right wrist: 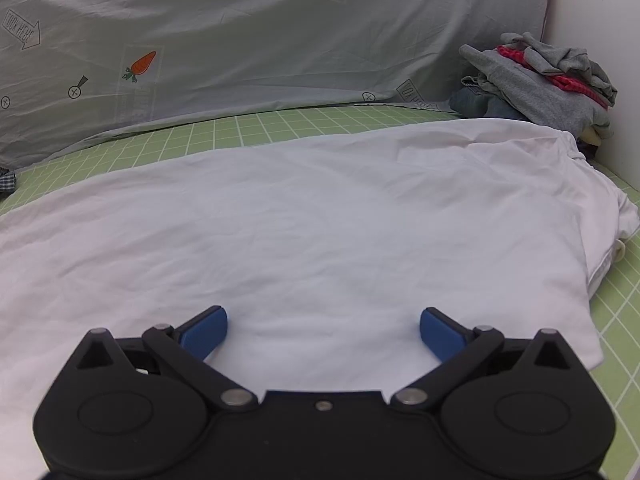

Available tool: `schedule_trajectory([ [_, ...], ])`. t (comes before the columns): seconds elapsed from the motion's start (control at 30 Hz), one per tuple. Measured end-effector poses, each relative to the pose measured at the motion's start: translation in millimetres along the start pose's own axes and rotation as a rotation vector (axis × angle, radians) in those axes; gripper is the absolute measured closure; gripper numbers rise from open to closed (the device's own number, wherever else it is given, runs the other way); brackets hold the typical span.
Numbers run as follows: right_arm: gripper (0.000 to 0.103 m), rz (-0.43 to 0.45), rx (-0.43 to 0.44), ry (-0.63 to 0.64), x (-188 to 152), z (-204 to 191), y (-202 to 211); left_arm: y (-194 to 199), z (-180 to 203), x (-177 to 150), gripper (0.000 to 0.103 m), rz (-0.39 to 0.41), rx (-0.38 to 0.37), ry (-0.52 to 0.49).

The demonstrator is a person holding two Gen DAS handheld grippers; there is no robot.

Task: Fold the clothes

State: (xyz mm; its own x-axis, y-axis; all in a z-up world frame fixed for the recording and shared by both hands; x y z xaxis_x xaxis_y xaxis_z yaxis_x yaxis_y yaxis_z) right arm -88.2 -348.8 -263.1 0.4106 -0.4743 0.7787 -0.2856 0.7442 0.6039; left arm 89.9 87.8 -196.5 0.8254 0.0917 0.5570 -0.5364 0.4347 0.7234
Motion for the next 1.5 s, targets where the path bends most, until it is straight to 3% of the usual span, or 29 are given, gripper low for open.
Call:
schedule_trajectory([
  [0.2, 0.0, -0.001, 0.0, -0.002, 0, 0, 0, -10, 76, 10, 0.084, -0.025, -0.311, -0.128],
  [0.3, 0.0, -0.002, 0.002, -0.005, 0, 0, 0, -31, 128, -11, 0.084, -0.123, -0.419, -0.267],
  [0.37, 0.0, -0.003, 0.004, -0.007, 0, 0, 0, -51, 151, -34, 0.081, -0.236, -0.456, -0.329],
  [0.43, 0.0, -0.004, 0.006, -0.009, 0, 1, 0, -70, 158, -56, 0.077, -0.348, -0.436, -0.341],
  [0.5, 0.0, -0.004, 0.008, -0.009, 1, 1, -1, -79, 159, -67, 0.074, -0.399, -0.416, -0.349],
  [0.67, 0.0, -0.003, 0.007, -0.005, 1, 0, -1, -69, 158, -56, 0.056, -0.361, -0.443, -0.278],
  [0.8, 0.0, -0.022, 0.025, 0.064, 6, -5, 2, -47, 158, -39, 0.04, -0.266, -0.441, -0.274],
  [0.87, 0.0, -0.085, 0.07, 0.117, 14, -11, 4, -35, 156, -30, 0.033, -0.209, -0.439, -0.263],
  [0.93, 0.0, -0.079, 0.125, 0.148, 21, -21, 14, -26, 149, -21, 0.027, -0.149, -0.402, -0.245],
  [1.0, 0.0, -0.057, 0.19, 0.17, 28, -34, 27, -23, 137, -14, 0.027, -0.11, -0.295, -0.237],
  [1.1, 0.0, -0.058, 0.321, 0.188, 35, -67, 44, -31, 117, -14, 0.027, -0.132, -0.127, -0.254],
  [1.17, 0.0, -0.058, 0.407, 0.201, 40, -88, 56, -35, 102, -17, 0.027, -0.164, -0.076, -0.253],
  [1.33, 0.0, -0.119, 0.589, 0.291, 27, -154, 82, -38, 86, -26, 0.025, -0.218, -0.069, -0.227],
  [1.5, 0.003, -0.187, 0.658, 0.377, 4, -198, 101, -40, 81, -32, 0.021, -0.249, -0.077, -0.259],
])
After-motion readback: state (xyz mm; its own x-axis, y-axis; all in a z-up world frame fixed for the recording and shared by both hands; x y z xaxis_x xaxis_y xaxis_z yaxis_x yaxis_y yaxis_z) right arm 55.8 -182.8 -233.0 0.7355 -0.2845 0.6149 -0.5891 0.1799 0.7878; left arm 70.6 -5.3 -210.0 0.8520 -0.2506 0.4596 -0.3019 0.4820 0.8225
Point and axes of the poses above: each gripper's, at about its wrist camera, not at the fingertips, and y roughly against the way its jaws point, z to its right, x to its top, the point moved 4 cm from there along -y, roughly the way its jaws point, and after that the axes turned 14 degrees about -x, right-handed, at the moved point
